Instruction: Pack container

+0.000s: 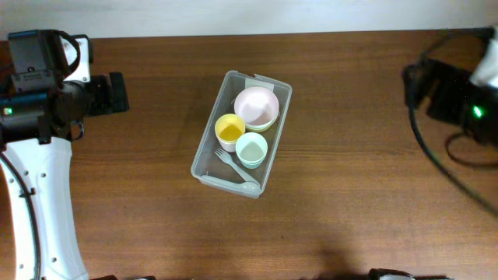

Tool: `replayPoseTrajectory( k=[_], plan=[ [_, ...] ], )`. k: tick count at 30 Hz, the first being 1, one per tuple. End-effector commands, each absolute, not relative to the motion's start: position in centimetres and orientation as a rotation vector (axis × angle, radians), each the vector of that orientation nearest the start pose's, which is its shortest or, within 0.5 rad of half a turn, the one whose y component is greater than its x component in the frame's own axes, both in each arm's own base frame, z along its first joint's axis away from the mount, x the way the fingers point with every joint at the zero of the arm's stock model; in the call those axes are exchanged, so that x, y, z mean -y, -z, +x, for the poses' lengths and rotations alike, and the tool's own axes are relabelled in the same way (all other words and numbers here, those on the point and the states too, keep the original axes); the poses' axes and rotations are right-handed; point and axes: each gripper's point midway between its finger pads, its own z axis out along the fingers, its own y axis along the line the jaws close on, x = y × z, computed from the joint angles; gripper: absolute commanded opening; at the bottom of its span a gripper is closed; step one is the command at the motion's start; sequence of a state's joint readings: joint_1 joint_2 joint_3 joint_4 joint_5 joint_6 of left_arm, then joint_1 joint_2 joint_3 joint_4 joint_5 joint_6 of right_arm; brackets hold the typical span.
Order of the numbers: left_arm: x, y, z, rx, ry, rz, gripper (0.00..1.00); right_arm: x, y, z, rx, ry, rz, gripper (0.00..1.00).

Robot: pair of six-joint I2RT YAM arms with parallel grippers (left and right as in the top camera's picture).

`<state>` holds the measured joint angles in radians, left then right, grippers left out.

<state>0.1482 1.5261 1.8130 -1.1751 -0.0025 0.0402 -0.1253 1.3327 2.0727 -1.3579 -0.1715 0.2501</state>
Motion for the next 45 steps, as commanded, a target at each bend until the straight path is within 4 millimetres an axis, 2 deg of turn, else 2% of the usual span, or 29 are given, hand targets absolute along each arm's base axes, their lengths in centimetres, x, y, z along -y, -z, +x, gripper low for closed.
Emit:
replayPoseTrajectory(
  k=[1, 3, 5, 9, 12, 16, 19, 24, 28, 35, 43, 45],
  plan=[
    [-5.6, -32.1, 37.7, -2.434, -0.066, -0.143, 1.0, 2.1, -44.0, 28.9, -2.1, -0.145, 0.316, 0.99],
    [-5.6, -32.1, 37.7, -2.434, -0.066, -0.143, 1.0, 2.2, -44.9, 28.9, -2.0, -0.139, 0.287, 0.99],
    [-5.6, -32.1, 37.7, -2.434, -0.066, -0.143, 1.0, 2.1, -44.9, 28.7, -1.912, -0.144, 0.267, 0.99],
    [-5.6, -32.1, 37.7, -2.434, -0.066, -0.143, 1.0, 1.9, -42.1, 27.3, -1.809, -0.143, 0.246, 0.99],
    [-5.6, -32.1, 37.7, -2.434, -0.066, -0.143, 1.0, 2.0, -38.1, 25.9, -1.79, -0.128, 0.254, 0.99],
    [-5.6, -32.1, 37.7, -2.434, -0.066, -0.143, 1.0, 2.3, -31.4, 24.2, -1.817, -0.102, 0.28, 0.99],
    [-5.6, -32.1, 37.7, -2.434, -0.066, -0.143, 1.0, 2.2, -27.1, 23.5, -1.815, -0.104, 0.279, 0.99],
    [-5.6, -32.1, 37.7, -2.434, -0.066, -0.143, 1.0, 2.1, -21.8, 22.7, -1.792, -0.104, 0.275, 0.99],
    [-5.6, -32.1, 37.7, -2.434, -0.066, -0.143, 1.0, 2.0, -18.5, 22.2, -1.789, -0.104, 0.275, 0.99],
    [-5.6, -32.1, 37.7, -2.434, -0.066, -0.143, 1.0, 2.0, -15.3, 22.3, -1.814, -0.104, 0.28, 0.99],
    [-5.6, -32.1, 37.7, -2.434, -0.066, -0.143, 1.0, 2.1, -12.8, 22.5, -1.864, -0.102, 0.289, 0.99],
    [-5.6, -32.1, 37.7, -2.434, -0.066, -0.143, 1.0, 2.1, -12.9, 22.5, -1.86, -0.103, 0.288, 0.99]
  ],
)
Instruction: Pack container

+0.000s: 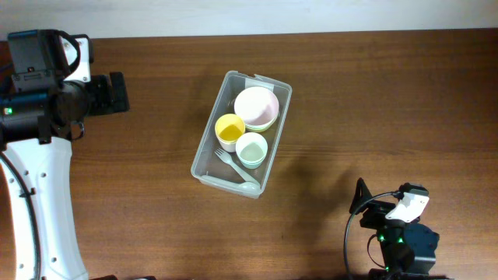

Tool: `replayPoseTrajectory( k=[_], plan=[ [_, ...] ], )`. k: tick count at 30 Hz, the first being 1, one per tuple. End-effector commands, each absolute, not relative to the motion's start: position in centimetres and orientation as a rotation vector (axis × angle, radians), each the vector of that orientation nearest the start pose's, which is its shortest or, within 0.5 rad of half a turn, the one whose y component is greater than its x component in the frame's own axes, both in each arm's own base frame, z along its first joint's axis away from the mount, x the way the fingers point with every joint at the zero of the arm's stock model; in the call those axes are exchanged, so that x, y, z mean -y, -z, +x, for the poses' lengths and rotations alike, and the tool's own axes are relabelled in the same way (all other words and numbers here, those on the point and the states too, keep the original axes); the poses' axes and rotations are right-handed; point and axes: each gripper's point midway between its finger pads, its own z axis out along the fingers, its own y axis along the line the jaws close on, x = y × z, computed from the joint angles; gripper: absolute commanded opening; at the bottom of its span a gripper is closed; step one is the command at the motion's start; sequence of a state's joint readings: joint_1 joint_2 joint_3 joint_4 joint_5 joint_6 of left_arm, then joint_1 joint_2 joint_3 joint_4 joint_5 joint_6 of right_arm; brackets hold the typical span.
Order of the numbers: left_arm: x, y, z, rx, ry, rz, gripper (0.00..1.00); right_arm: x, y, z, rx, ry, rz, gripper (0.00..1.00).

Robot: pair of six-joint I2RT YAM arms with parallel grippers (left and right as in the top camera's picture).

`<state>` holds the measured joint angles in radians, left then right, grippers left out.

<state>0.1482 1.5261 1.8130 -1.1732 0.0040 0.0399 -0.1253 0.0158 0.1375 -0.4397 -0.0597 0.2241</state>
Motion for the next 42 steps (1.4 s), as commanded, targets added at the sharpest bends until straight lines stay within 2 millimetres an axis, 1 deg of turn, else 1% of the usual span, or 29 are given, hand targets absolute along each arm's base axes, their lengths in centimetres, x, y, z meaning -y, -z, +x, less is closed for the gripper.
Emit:
replayPoseTrajectory(
  k=[1, 26, 29, 30, 32, 35, 36, 38, 39, 40, 42],
  plan=[
    [-5.6, -32.1, 37.7, -2.434, -0.066, -0.143, 1.0, 2.1, -12.9, 22.5, -1.86, -0.103, 0.288, 0.99],
    [-5.6, -32.1, 37.7, -2.435, -0.067, -0.143, 1.0, 2.1, -12.9, 22.5, -1.861, -0.103, 0.289, 0.99],
    [-5.5, -31.5, 37.1, -2.467, -0.064, -0.145, 1.0, 2.1, -12.9, 22.5, -1.861, -0.103, 0.288, 0.99],
    [-5.7, -31.5, 37.2, -2.465, -0.082, -0.151, 1.0, 2.1, -12.9, 22.5, -1.861, -0.103, 0.288, 0.99],
    [-5.8, -32.1, 37.8, -2.427, -0.082, -0.147, 1.0, 2.1, -12.9, 22.5, -1.861, -0.103, 0.288, 0.99],
    [-4.9, -33.6, 38.5, -2.351, -0.067, -0.101, 1.0, 2.1, -12.9, 22.5, -1.861, -0.103, 0.288, 0.99],
    [-4.3, -34.2, 38.8, -2.318, -0.066, -0.039, 1.0, 2.1, -12.9, 22.5, -1.861, -0.103, 0.288, 0.99],
    [-2.4, -35.0, 39.4, -2.232, -0.064, 0.134, 1.0, 2.1, -12.9, 22.5, -1.861, -0.103, 0.288, 0.99],
    [-1.6, -35.1, 39.5, -2.19, -0.07, 0.203, 1.0, 2.1, -12.9, 22.5, -1.861, -0.103, 0.288, 0.99],
    [-1.2, -35.0, 39.4, -2.162, -0.078, 0.234, 1.0, 2.1, -12.9, 22.5, -1.861, -0.103, 0.288, 0.99],
    [-0.7, -34.5, 38.9, -2.115, -0.081, 0.247, 1.0, 2.1, -12.9, 22.5, -1.861, -0.103, 0.288, 0.99]
  ],
)
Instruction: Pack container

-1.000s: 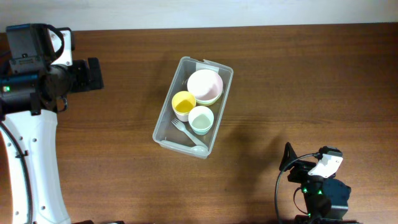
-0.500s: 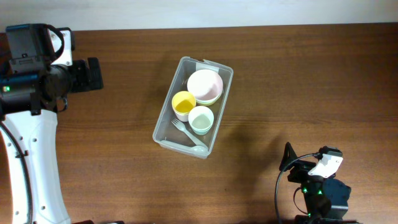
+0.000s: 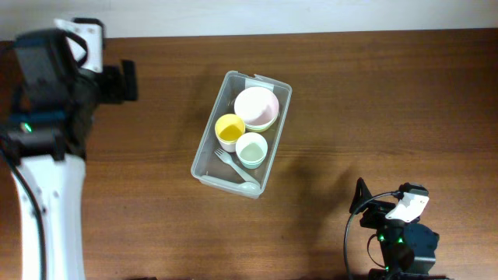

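In the overhead view a clear plastic container sits at the table's middle. Inside it are a pink bowl nested in a green one, a yellow cup, a pale green cup and a white fork. My left gripper is at the far left, well apart from the container, pointing towards it. My right gripper is low at the near right, on a folded arm. Neither gripper's jaws can be made out from above.
The white left arm runs down the left edge. The right arm's base, with cables and a green light, sits at the near right edge. Brown wooden table surrounds the container.
My left arm has shifted towards the far edge and slightly right, its gripper now a little closer to the container. The right arm and the container's contents have not changed.
At first my right arm was at the far right edge, and the left at the far left. Then the right arm was folded at the near right, the left unmoved. Now the left has shifted farther and rightward. The container's contents stayed the same throughout.
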Tool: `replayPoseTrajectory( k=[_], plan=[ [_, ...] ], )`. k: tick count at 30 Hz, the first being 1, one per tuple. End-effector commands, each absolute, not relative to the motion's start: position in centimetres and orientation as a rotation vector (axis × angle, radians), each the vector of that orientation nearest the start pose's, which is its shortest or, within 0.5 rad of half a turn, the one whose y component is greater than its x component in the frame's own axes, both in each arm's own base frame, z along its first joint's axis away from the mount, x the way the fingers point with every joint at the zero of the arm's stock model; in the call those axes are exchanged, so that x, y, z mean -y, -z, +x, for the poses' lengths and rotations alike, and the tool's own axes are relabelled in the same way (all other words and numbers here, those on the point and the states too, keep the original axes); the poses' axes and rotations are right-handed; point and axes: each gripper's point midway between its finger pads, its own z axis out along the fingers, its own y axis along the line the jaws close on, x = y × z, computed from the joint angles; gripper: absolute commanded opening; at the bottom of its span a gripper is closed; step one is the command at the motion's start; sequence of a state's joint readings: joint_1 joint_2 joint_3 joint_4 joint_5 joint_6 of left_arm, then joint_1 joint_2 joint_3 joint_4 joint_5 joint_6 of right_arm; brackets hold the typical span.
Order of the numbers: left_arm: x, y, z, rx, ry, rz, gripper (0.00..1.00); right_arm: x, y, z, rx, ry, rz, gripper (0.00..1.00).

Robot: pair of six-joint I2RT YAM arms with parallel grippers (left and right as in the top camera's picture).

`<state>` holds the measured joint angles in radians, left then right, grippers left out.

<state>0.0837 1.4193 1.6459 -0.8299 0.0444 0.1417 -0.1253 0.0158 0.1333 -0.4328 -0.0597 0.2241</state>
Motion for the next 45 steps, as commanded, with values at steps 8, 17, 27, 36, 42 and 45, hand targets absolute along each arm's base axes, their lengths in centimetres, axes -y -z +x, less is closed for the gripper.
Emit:
replayPoseTrajectory(
  k=[8, 17, 27, 36, 42, 45],
  plan=[
    [-0.4, -29.0, 33.7, -2.01, -0.099, 0.242, 1.0, 2.1, -12.9, 22.5, -1.861, -0.103, 0.288, 0.99],
    [-0.1, -21.2, 27.7, -1.915, -0.113, 0.236, 1.0, 2.1, -12.9, 22.5, -1.861, -0.103, 0.288, 0.99],
    [0.2, -14.6, 24.5, -1.823, -0.123, 0.233, 1.0, 2.1, -12.9, 22.5, -1.861, -0.103, 0.288, 0.99],
    [0.9, -14.1, 24.2, -1.759, -0.104, 0.25, 1.0, 2.1, -12.9, 22.5, -1.861, -0.103, 0.288, 0.99],
    [1.6, -14.7, 24.0, -1.725, -0.088, 0.271, 1.0, 2.1, -12.9, 22.5, -1.861, -0.103, 0.288, 0.99],
    [1.6, -14.7, 24.0, -1.726, -0.087, 0.272, 1.0, 2.1, -12.9, 22.5, -1.861, -0.103, 0.288, 0.99]
  ],
)
